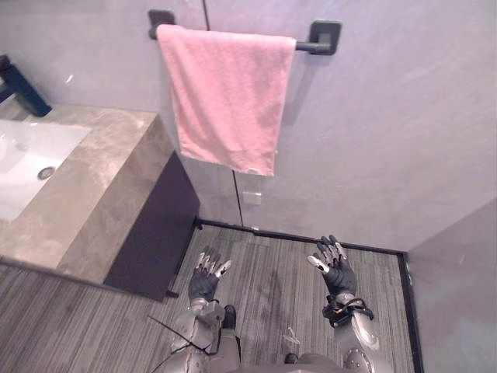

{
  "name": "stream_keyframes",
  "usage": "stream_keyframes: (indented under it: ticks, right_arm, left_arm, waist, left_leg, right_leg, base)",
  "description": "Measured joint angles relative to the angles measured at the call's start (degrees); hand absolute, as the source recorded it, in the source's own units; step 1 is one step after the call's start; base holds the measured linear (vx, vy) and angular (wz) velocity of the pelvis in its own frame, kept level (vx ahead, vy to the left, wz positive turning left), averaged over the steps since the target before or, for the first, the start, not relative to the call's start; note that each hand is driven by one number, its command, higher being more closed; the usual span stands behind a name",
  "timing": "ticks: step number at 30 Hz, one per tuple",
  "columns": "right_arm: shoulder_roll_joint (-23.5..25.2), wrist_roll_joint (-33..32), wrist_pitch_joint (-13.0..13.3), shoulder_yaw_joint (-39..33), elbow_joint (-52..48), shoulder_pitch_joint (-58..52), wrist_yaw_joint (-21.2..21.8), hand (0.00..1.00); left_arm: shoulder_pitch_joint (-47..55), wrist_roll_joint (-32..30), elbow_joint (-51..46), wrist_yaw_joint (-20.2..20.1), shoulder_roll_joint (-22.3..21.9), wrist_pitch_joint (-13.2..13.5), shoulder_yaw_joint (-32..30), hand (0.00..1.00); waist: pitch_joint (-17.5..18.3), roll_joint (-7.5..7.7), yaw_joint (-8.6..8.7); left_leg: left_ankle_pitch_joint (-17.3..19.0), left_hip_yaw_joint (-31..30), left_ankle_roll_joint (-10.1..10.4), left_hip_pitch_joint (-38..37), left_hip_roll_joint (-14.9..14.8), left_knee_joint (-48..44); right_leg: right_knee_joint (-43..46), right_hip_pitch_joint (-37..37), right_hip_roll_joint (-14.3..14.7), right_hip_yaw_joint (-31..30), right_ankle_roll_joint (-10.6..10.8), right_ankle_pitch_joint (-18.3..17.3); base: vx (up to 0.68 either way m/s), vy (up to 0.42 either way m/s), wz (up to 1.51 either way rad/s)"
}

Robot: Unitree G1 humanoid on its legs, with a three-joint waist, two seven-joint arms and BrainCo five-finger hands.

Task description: Organize washtable

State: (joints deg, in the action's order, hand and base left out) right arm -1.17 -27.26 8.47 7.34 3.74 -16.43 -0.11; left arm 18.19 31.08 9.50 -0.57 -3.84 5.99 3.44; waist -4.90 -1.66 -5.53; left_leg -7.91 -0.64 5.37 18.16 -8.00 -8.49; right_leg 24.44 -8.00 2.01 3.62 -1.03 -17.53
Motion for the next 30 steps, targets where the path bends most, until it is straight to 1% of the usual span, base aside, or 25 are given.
stream_keyframes:
  ticks: [1,3,4,5,6,7,8,9,10,11,12,13,14,15,16,17,18,19,20,22,23,25,26,29,30]
  right_arm:
    - [-0.54,0.91,0.01,0.49,0.00,0.24,0.02,0.00]
    - [-1.34,0.94,0.02,0.24,0.03,0.45,0.00,0.00]
    - [-1.25,0.93,0.13,0.17,0.21,-0.15,0.00,0.00]
    - [-1.42,0.91,0.03,0.21,0.60,-0.20,0.00,0.00]
    - [-1.51,0.89,-0.04,0.33,0.68,-0.66,0.04,0.00]
    - [-1.44,0.89,-0.06,0.79,0.68,-1.07,0.20,0.00]
    - [-1.38,0.89,-0.05,0.94,0.66,-1.32,0.30,0.00]
    - [-1.35,0.91,-0.05,1.14,0.67,-1.84,0.32,0.00]
    - [-1.30,0.93,-0.04,1.12,0.66,-2.38,0.34,0.00]
    - [-1.28,0.93,-0.05,1.11,0.67,-2.66,0.35,0.00]
    - [-1.13,0.91,-0.04,0.99,0.70,-3.19,0.44,0.00]
    - [-1.04,0.89,0.01,0.74,0.83,-3.33,0.46,0.00]
    - [-1.19,0.88,0.08,0.18,1.78,-3.17,0.56,0.00]
    - [-0.63,0.85,-0.07,-0.36,6.11,-1.78,1.17,0.00]
    - [0.97,0.85,-0.10,-0.64,9.94,-1.14,1.69,0.00]
    - [1.70,0.84,0.19,-0.74,10.54,-1.15,1.71,0.00]
    - [1.58,0.82,-0.04,-2.00,12.70,-0.39,1.56,0.00]
    - [1.47,0.80,-0.05,-3.10,14.66,-0.16,1.56,0.00]
    - [1.22,0.78,-0.05,-4.48,17.50,1.17,1.54,0.00]
    - [1.19,0.77,0.03,-5.18,19.13,2.23,1.43,0.00]
    - [1.30,0.80,0.08,-4.95,19.91,3.48,1.41,0.00]
    - [1.28,0.81,0.07,-4.52,20.74,4.65,1.35,0.00]
    - [1.87,0.87,0.07,-4.22,21.19,5.44,1.28,0.00]
    - [2.81,0.88,0.06,-3.29,21.86,5.87,1.20,0.00]
    - [2.69,0.89,0.06,-2.31,21.86,6.09,1.15,0.00]
  left_arm:
    - [1.06,0.64,0.00,-0.02,-0.02,0.00,-0.11,0.00]
    - [1.71,0.71,0.16,-0.04,-0.01,-0.15,0.01,0.00]
    - [1.71,0.57,-0.05,-0.37,0.61,-0.20,0.28,0.00]
    - [1.69,0.52,0.00,-0.51,0.69,-0.19,0.61,0.00]
    - [1.70,0.56,0.22,-0.51,0.69,-0.40,1.29,0.00]
    - [1.70,0.57,0.12,-0.55,0.69,-0.35,1.43,0.00]
    - [1.68,0.57,0.10,-0.55,0.70,-0.32,1.46,0.00]
    - [1.12,0.61,0.12,-0.53,0.75,-0.28,1.67,0.00]
    - [0.64,0.73,0.24,-0.50,0.81,-0.14,2.35,0.00]
    - [0.48,0.80,0.26,-0.51,0.87,-0.04,2.86,0.00]
    - [-0.13,0.79,1.16,-0.56,0.95,0.34,4.08,0.00]
    - [-0.32,0.80,2.09,-0.54,0.98,0.63,4.56,0.00]
    - [-0.91,0.80,3.05,-0.52,1.08,0.82,5.38,0.00]
    - [-1.62,0.81,3.50,-0.39,1.66,1.07,5.65,0.00]
    - [-2.82,0.81,5.53,-0.24,2.92,1.66,4.74,0.00]
    - [-4.16,0.81,7.11,-0.26,3.78,1.96,4.76,0.00]
    - [-6.31,0.81,9.96,-0.01,3.94,1.87,4.94,0.00]
    - [-7.12,0.78,11.12,0.09,4.08,1.70,5.48,0.00]
    - [-7.12,0.78,11.25,0.51,4.28,1.69,6.28,0.00]
    - [-7.00,0.49,11.27,0.59,4.95,1.70,6.77,0.00]
    - [-6.85,0.20,11.49,0.58,6.53,1.66,7.51,0.00]
    - [-6.84,-0.32,11.65,0.57,7.73,1.58,7.66,0.00]
    - [-7.04,-0.56,11.93,0.54,9.11,1.49,7.62,0.00]
    - [-6.82,-1.61,12.29,0.46,10.66,1.42,7.42,0.00]
    - [-6.84,-2.12,12.31,0.47,11.00,1.44,6.95,0.00]
  waist:
    - [-0.21,-0.43,-0.07]
    - [-0.48,-0.75,0.48]
    - [-1.11,0.70,1.19]
    - [-1.11,0.72,1.44]
    - [-1.06,0.49,1.52]
    - [-0.96,0.20,1.75]
    - [-0.89,0.10,1.80]
    - [-0.76,-0.03,1.75]
    - [-0.42,-0.18,2.15]
    - [-0.27,-0.11,2.35]
    - [0.44,-0.07,3.36]
    - [0.92,-0.56,3.72]
    - [1.69,-1.05,4.48]
    - [2.74,0.17,6.79]
    - [4.85,2.32,8.78]
    - [4.60,1.98,9.15]
    - [4.78,0.51,8.76]
    - [4.76,0.26,9.10]
    - [4.76,0.23,9.39]
    - [4.77,0.21,9.83]
    - [4.55,-0.13,9.70]
    - [4.41,-0.42,9.50]
    - [3.88,-0.11,9.50]
    - [2.61,0.34,9.44]
    - [1.91,0.48,9.11]
  left_leg:
    - [-0.87,-0.94,-1.21,-0.27,0.22,1.30]
    - [4.48,2.83,-6.15,-0.31,-0.01,3.35]
    - [6.95,6.91,-9.05,1.13,-0.15,-1.17]
    - [7.02,8.08,-9.15,2.19,-0.55,-5.38]
    - [7.43,10.56,-9.70,3.11,-1.30,-13.74]
    - [9.09,12.54,-10.88,2.84,-2.32,-19.40]
    - [10.53,13.33,-11.01,2.23,-3.09,-21.96]
    - [13.85,14.79,-10.92,0.98,-4.95,-26.50]
    - [16.01,15.86,-11.34,0.06,-7.25,-30.77]
    - [16.29,16.61,-11.77,-0.67,-8.51,-32.27]
    - [16.12,18.51,-12.24,-2.83,-11.70,-33.44]
    - [14.66,19.34,-12.95,-3.59,-12.85,-33.20]
    - [10.17,21.02,-14.26,-3.63,-12.98,-30.60]
    - [8.86,22.93,-16.15,-2.68,-10.14,-25.75]
    - [9.56,20.96,-13.67,-4.04,-7.24,-17.76]
    - [11.01,21.85,-12.62,-4.29,-8.38,-18.80]
    - [10.22,21.62,-7.87,-6.41,-10.47,-14.97]
    - [7.61,21.20,-4.24,-9.11,-10.17,-9.17]
    - [5.17,19.72,-0.63,-11.39,-8.04,-3.09]
    - [5.24,19.48,0.13,-11.83,-6.49,0.11]
    - [6.36,19.12,1.76,-12.51,-5.24,3.22]
    - [7.26,19.41,2.99,-13.17,-4.73,5.44]
    - [7.35,19.59,3.09,-14.01,-4.04,6.61]
    - [7.61,19.89,2.65,-15.33,-2.90,6.03]
    - [8.52,20.46,1.54,-15.29,-2.35,4.98]
  right_leg:
    - [0.68,0.15,0.05,1.59,-0.61,-0.36]
    - [-0.44,1.02,-1.36,5.34,-1.66,0.03]
    - [-1.55,1.26,-3.61,8.27,-2.40,0.45]
    - [-1.53,1.35,-4.51,9.62,-2.51,0.47]
    - [-1.57,1.89,-5.62,11.90,-2.52,0.47]
    - [-1.60,2.62,-6.45,14.01,-2.52,0.46]
    - [-1.55,2.72,-6.89,15.42,-2.53,0.47]
    - [-1.51,2.72,-7.48,17.77,-2.53,0.47]
    - [-1.29,2.58,-8.44,21.05,-2.53,0.47]
    - [-0.92,2.45,-9.20,22.65,-2.53,0.47]
    - [0.85,1.66,-11.44,25.82,-2.53,0.47]
    - [2.24,1.27,-12.36,26.74,-2.53,0.47]
    - [5.86,-0.60,-13.54,26.91,-2.79,0.21]
    - [7.63,-5.47,-14.20,22.44,-3.00,-1.24]
    - [-4.08,-5.92,-10.36,18.07,-4.44,2.91]
    - [-5.71,-4.94,-10.34,19.52,-2.26,5.91]
    - [-3.98,-5.33,-10.68,22.86,-2.69,6.42]
    - [-2.52,-5.60,-11.84,23.75,-2.74,6.34]
    - [-0.86,-5.71,-13.70,25.41,-2.70,6.34]
    - [0.59,-5.59,-15.65,26.64,-2.67,6.35]
    - [1.65,-5.51,-17.14,27.63,-2.06,6.73]
    - [1.37,-5.10,-17.40,27.72,-0.59,7.78]
    - [0.83,-4.28,-17.73,27.69,-0.28,9.11]
    - [-1.84,-1.66,-18.23,26.46,0.60,12.72]
    - [-3.86,-0.84,-18.21,24.78,2.06,14.53]
  base:
    - [-0.09,-0.087,0.68]
    - [-0.10,-0.062,0.99]
    - [-0.11,-0.047,1.09]
    - [-0.14,-0.056,1.23]
    - [-0.09,-0.031,1.05]
    - [-0.06,-0.008,1.02]
    - [-0.03,0.033,1.00]
    - [-0.04,0.060,1.13]
    - [-0.04,0.065,1.21]
    - [-0.02,0.113,1.56]
    - [0.00,0.125,1.35]
    - [0.03,0.202,1.57]
    - [0.00,0.166,1.63]
    - [-0.08,0.076,2.16]
    - [-0.14,-0.028,2.15]
    - [-0.11,-0.006,1.90]
    - [-0.02,0.088,1.53]
    - [0.04,0.232,1.56]
    - [0.05,0.212,1.36]
    - [0.02,0.223,1.05]
    - [0.00,0.247,0.75]
    - [-0.01,0.280,0.49]
    - [-0.02,0.242,0.29]
    - [-0.07,0.189,0.16]
    - [-0.08,0.190,-0.07]
